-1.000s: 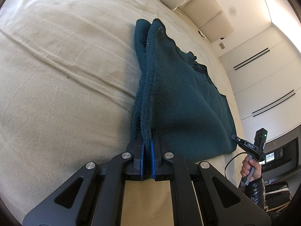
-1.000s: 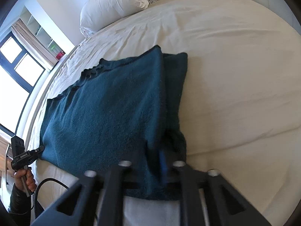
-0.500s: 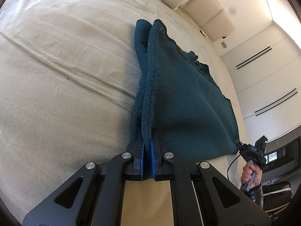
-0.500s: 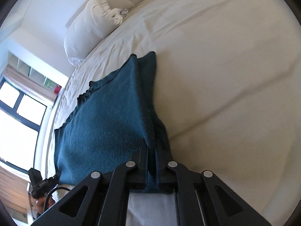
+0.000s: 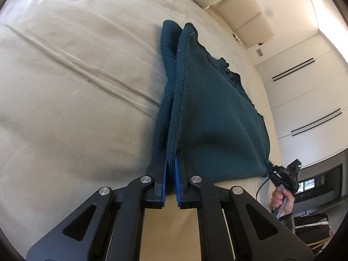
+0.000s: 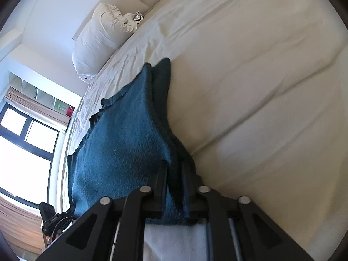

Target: Fold small clothes

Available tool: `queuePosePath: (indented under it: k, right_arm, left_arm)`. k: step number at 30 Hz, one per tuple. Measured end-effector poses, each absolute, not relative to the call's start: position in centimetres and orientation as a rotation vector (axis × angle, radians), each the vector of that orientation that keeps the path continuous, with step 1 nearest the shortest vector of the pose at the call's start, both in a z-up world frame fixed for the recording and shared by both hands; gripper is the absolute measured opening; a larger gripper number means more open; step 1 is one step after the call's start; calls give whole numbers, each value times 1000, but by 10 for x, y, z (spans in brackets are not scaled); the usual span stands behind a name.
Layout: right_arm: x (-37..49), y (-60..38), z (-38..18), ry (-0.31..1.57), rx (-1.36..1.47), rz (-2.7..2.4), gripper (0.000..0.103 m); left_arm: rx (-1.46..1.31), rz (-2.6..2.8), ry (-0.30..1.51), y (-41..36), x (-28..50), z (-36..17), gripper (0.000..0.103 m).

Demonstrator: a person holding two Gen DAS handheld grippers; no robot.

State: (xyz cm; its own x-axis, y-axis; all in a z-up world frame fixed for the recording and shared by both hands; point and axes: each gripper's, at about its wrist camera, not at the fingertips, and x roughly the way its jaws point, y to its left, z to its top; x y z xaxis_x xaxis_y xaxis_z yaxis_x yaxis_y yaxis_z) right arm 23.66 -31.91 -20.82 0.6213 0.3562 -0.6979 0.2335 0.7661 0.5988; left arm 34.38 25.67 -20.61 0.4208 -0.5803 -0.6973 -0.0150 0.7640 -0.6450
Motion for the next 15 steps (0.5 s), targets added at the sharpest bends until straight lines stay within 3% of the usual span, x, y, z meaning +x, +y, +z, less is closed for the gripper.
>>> queuePosePath:
  k: [1, 2, 9, 15]
  right_arm:
    - [231, -322, -201, 908, 692, 31, 48]
    - [227, -324, -194, 894, 668, -19, 50]
    - [253, -279, -140, 788, 612, 227, 50]
    - [334, -199, -170, 898, 663, 452, 48]
  left_arm:
    - [-623, -371, 1094, 259, 342, -202, 6]
    - [-597, -343, 1094, 261, 339, -194, 6]
    - [-375, -315, 856, 227, 361, -105, 6]
    - [-154, -394, 901, 132, 446, -126, 6]
